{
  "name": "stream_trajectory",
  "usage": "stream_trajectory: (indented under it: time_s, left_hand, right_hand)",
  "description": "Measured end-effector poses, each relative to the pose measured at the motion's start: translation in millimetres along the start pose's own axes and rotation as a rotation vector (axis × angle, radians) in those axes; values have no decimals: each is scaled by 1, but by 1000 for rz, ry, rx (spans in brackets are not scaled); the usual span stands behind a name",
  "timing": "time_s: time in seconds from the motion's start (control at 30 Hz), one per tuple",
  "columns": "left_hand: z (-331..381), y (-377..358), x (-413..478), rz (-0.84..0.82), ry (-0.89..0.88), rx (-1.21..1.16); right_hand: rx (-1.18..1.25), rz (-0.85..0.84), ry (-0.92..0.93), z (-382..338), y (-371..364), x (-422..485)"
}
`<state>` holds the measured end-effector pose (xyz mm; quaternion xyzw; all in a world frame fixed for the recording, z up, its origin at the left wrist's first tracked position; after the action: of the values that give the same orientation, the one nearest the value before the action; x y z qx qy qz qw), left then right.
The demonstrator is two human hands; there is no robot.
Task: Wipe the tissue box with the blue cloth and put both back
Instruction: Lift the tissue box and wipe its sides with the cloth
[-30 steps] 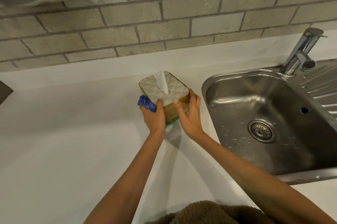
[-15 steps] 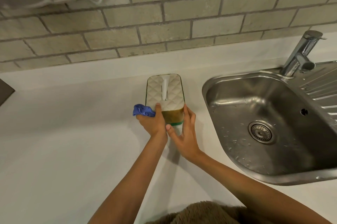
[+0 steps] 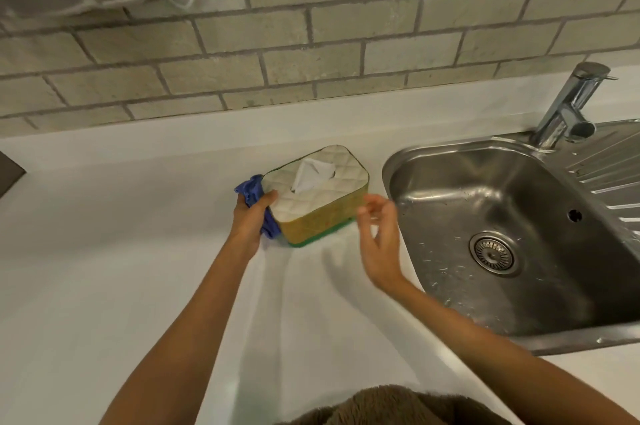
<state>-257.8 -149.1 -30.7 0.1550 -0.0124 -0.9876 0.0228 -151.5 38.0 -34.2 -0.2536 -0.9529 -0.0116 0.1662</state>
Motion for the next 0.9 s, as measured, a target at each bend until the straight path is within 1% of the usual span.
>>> stream_trajectory:
  time_s: [0.03, 0.1, 0.27, 0.4, 0.53, 0.67, 0.73, 0.8, 0.9]
  left_hand:
    - [1, 3, 2, -12, -23, 19]
    - [3, 6, 5, -28, -62, 76]
    - [-2, 7, 1, -12, -87, 121]
    - [-19, 13, -13, -10, -133, 146]
    - [-33, 4, -30, 35, -154, 190]
    - [-22, 0, -32, 32, -159, 195]
    - [-12, -1, -30, 28, -161, 225]
    - [-3, -1, -28, 32, -137, 268]
    - [12, 1, -26, 46, -75, 351]
  right_hand:
    - [-8, 46, -27, 4, 9, 13]
    - [-32, 45, -108, 14, 19, 33]
    - [-71, -206, -265, 36, 15, 52]
    - [10, -345, -298, 48, 11, 39]
    - [42, -316, -295, 46, 9, 35]
    - [-49, -264, -297, 36, 14, 41]
    - [-65, -239, -334, 31, 19, 48]
    - [-103, -224, -407, 24, 23, 53]
    - [-162, -246, -495, 13, 28, 55]
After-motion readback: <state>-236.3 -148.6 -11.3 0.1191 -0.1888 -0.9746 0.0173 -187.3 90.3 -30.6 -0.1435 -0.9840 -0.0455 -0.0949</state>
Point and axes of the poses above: each hand's wrist, its own x-axis towards the middle knuckle, its own y-axis out of the back of the hand, z = x × y, the point moved 4 cm from there along x, towards the middle knuckle, and after that the axes turned 8 degrees about x, right-handed, at the moved point
